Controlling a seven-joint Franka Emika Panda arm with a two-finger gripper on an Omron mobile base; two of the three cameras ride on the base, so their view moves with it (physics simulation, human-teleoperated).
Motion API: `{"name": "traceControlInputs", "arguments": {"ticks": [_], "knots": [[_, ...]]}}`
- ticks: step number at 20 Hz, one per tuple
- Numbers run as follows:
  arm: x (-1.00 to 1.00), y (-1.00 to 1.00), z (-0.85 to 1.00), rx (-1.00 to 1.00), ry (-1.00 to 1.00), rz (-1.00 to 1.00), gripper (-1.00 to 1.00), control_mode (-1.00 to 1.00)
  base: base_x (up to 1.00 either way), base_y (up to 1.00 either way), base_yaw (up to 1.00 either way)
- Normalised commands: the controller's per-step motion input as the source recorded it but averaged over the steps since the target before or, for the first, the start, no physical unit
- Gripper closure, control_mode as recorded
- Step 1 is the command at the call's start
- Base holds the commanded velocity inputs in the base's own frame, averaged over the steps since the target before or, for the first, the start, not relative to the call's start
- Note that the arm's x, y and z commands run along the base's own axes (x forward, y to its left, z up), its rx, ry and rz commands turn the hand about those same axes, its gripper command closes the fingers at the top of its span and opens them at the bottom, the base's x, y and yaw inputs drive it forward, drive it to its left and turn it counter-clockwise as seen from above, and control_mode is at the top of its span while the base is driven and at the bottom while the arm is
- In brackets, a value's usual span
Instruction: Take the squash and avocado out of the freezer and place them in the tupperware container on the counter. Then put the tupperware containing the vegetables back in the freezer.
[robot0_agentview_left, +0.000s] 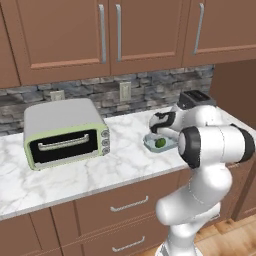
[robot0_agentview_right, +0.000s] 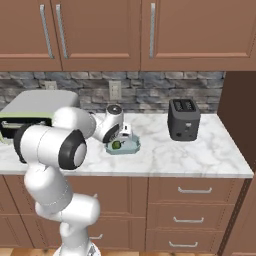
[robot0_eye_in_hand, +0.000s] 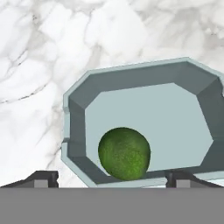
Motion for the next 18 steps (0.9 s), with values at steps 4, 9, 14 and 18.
{"name": "traceControlInputs", "arguments": {"ticks": [4,9,14,18], "knots": [[-0.51,0.0,0.81,0.0,-0.15,0.0,-1.0,-1.0,0.0,0.0,0.0],[-0.95,0.02,0.98,0.0,-0.14,-0.01,-1.0,-1.0,0.0,0.0,0.0],[-1.0,0.1,1.0,0.0,-0.05,-0.08,-1.0,-1.0,0.0,0.0,0.0],[-1.0,0.09,0.99,0.0,0.0,-0.13,-1.0,-1.0,0.0,0.0,0.0]]}}
